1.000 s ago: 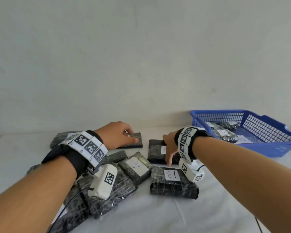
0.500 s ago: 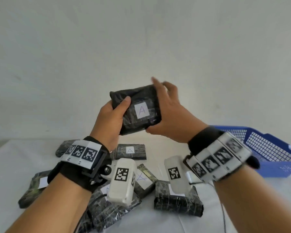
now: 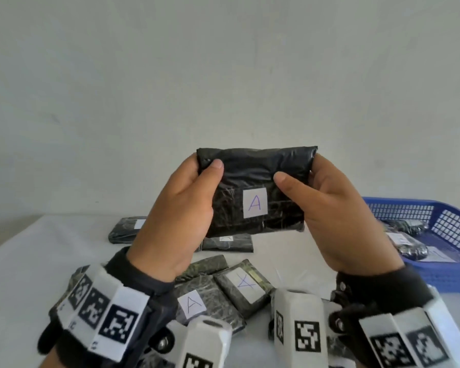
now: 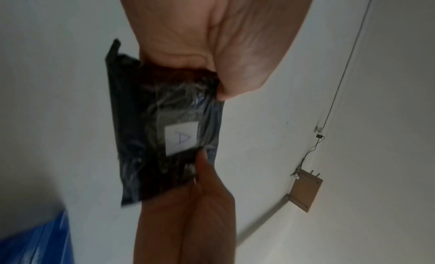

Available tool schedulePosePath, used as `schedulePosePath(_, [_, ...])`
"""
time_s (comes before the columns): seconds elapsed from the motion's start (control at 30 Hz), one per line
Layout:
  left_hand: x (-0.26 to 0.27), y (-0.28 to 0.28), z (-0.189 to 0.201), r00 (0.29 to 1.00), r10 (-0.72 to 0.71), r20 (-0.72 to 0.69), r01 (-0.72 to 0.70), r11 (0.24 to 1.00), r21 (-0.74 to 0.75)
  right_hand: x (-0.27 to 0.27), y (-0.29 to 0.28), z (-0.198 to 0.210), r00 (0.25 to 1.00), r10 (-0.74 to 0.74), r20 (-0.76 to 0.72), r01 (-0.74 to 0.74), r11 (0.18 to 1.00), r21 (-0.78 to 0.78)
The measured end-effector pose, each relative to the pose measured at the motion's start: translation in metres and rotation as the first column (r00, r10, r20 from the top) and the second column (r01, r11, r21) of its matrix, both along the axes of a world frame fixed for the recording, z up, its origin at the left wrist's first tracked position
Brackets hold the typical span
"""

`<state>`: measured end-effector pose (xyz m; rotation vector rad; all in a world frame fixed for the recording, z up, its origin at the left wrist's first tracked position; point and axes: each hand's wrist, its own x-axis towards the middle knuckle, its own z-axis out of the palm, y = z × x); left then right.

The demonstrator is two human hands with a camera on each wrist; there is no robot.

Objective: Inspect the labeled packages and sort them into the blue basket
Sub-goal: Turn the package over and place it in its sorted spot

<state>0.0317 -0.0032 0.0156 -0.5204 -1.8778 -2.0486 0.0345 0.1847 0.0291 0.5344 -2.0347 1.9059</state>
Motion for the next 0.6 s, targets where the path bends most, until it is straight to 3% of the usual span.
schedulePosePath(0.13, [0.001, 0.003, -0.003, 0.992, -0.102, 0.075, 0.103, 0.994, -0.021, 0.01, -0.007, 0.0, 0.998, 0.047, 0.033, -0.043, 0.994, -0.101])
schedulePosePath(0.4, [0.01, 0.016, -0.005, 0.979, 0.147, -0.144, -0.155, 0.987, -0.045, 0.014, -0.03, -0.005, 0.995, -0.094, -0.046, 0.088, 0.99, -0.113])
schedulePosePath(0.6, [0.014, 0.017, -0.004, 0.98, 0.154, -0.125, -0.156, 0.988, -0.006, 0.012, -0.028, -0.009, 0.991, -0.113, -0.066, 0.11, 0.992, -0.054])
